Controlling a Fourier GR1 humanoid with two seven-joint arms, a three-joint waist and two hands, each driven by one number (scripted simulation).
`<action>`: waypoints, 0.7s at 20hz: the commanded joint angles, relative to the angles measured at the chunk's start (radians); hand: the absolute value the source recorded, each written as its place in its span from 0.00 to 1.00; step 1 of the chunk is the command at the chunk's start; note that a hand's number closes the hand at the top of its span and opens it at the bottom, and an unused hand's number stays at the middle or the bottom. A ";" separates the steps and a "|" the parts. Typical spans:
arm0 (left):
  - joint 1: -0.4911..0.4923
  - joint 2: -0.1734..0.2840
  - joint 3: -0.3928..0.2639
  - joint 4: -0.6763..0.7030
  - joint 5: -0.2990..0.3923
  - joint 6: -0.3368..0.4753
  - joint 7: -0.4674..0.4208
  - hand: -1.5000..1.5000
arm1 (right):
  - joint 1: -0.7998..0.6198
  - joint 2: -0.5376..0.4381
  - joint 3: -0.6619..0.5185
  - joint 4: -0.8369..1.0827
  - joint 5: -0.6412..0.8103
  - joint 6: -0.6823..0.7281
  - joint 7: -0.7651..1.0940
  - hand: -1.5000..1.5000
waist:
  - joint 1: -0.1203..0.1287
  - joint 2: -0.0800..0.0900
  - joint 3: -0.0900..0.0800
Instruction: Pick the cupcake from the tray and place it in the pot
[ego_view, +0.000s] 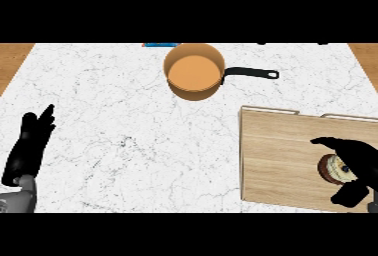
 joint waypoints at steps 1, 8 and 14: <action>0.011 0.003 0.009 -0.069 -0.009 -0.023 0.050 0.50 | -0.009 0.038 0.005 0.037 0.023 -0.045 -0.045 1.00 | 0.001 0.000 0.001; 0.034 -0.009 0.001 -0.088 -0.013 -0.037 0.057 0.50 | -0.067 -0.033 0.008 0.102 0.127 -0.197 -0.171 1.00 | 0.006 0.000 0.001; 0.006 -0.031 0.014 -0.041 -0.033 -0.023 0.038 0.50 | 0.010 0.013 0.001 -0.103 0.134 -0.185 -0.136 1.00 | -0.002 -0.001 0.001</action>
